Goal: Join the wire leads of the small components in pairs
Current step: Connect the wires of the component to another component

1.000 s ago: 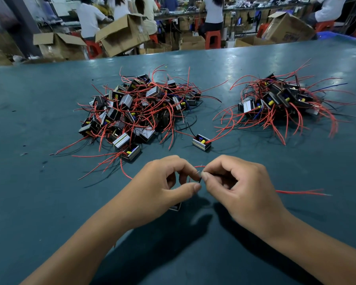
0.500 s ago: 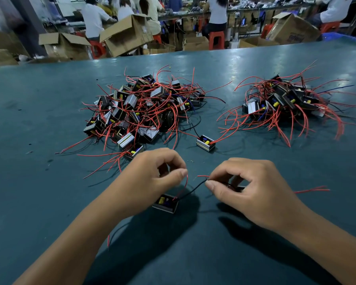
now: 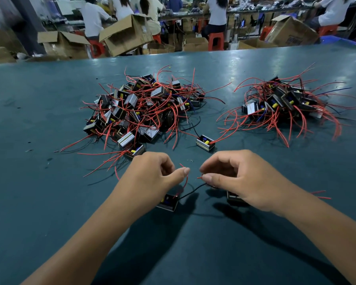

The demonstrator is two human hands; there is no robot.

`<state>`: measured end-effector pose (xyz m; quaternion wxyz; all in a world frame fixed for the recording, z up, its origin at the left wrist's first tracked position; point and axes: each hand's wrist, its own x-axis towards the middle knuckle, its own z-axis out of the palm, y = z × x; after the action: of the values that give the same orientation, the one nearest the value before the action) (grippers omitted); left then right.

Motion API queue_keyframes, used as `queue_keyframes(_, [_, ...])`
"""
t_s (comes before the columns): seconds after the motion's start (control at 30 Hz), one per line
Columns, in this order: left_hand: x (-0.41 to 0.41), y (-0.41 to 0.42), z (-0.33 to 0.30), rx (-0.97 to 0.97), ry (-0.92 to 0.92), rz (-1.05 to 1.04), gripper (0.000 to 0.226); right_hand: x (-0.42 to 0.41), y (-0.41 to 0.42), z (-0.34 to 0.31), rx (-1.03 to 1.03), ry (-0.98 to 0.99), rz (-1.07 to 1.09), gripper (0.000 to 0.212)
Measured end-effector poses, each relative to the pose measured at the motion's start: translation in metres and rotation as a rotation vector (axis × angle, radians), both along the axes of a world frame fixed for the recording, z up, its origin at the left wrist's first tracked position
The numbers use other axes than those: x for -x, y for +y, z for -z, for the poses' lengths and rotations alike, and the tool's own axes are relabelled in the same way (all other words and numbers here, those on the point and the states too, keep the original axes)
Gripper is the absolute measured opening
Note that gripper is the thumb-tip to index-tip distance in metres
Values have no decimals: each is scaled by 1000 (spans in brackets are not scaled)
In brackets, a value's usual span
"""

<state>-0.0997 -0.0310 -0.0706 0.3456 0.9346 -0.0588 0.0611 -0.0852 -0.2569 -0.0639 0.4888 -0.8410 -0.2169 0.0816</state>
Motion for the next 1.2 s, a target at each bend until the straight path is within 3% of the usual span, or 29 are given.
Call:
queue_keyframes(0.13, [4,-9,4,16,19,59,12,1,0,1,40,-40,-28,5])
queue_keyframes(0.27, [4,-15,6,240,90,102,9,3,0,6,66,-103,43,9])
queue_keyframes(0.4, [5,-18,4,325,44,141,7,6,3,11,-120,-30,122,16])
queue_keyframes(0.77, [10,-24,8,273,-39,255,13,8,9,19,-261,33,274,11])
queue_keyframes(1.2, [12,-27,11,266,-77,225,8,12,13,13,-302,38,234,12])
